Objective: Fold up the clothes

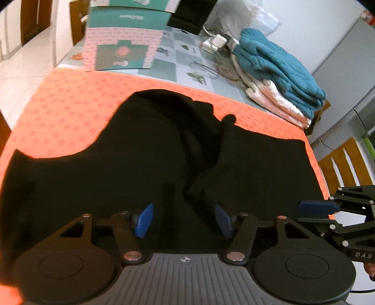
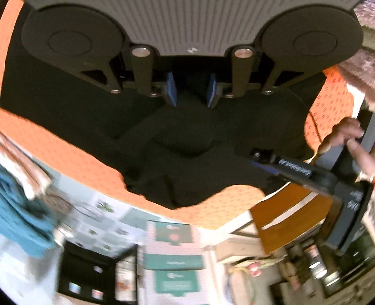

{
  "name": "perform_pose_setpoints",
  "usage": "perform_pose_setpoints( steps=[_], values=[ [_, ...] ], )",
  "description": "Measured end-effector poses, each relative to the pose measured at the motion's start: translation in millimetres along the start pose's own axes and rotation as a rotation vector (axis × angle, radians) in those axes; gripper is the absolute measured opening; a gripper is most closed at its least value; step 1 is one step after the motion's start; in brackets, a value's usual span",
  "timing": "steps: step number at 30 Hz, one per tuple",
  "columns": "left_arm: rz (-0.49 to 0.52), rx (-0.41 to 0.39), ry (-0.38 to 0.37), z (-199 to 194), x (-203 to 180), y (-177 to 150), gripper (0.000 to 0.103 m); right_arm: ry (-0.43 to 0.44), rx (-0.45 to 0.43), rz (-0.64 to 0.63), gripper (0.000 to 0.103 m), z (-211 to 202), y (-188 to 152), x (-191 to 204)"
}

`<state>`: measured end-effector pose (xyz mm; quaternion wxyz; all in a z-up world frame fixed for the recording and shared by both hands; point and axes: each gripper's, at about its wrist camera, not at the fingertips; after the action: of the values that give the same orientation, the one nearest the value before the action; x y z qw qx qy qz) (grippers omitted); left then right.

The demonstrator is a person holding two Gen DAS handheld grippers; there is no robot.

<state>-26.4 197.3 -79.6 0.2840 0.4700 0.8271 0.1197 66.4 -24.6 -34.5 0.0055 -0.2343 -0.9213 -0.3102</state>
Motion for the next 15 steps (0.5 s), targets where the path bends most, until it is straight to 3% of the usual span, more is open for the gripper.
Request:
perform_pose_setpoints(
  steps=[5, 9, 15],
  values=[
    [0.036, 0.006, -0.002, 15, -8, 7, 0.067, -0.001, -0.001, 0.173, 0.036, 8, -10, -21],
    [0.084, 0.005, -0.018, 27, -17, 15, 0.067, 0.024, -0.016, 0.299, 0.042, 22, -14, -35],
    [0.16, -0.018, -0.037, 41, -37, 28, 0.066, 0.007, -0.052, 0.47, 0.043, 45, 3, -74]
  ],
)
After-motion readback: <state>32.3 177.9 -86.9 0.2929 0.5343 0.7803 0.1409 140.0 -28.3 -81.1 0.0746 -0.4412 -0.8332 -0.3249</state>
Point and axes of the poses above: each gripper's, at about its wrist camera, not at the fingertips, and z roughly the way its jaws point, x to its left, y to its top, and after that the axes turned 2 degrees about -z, right-handed
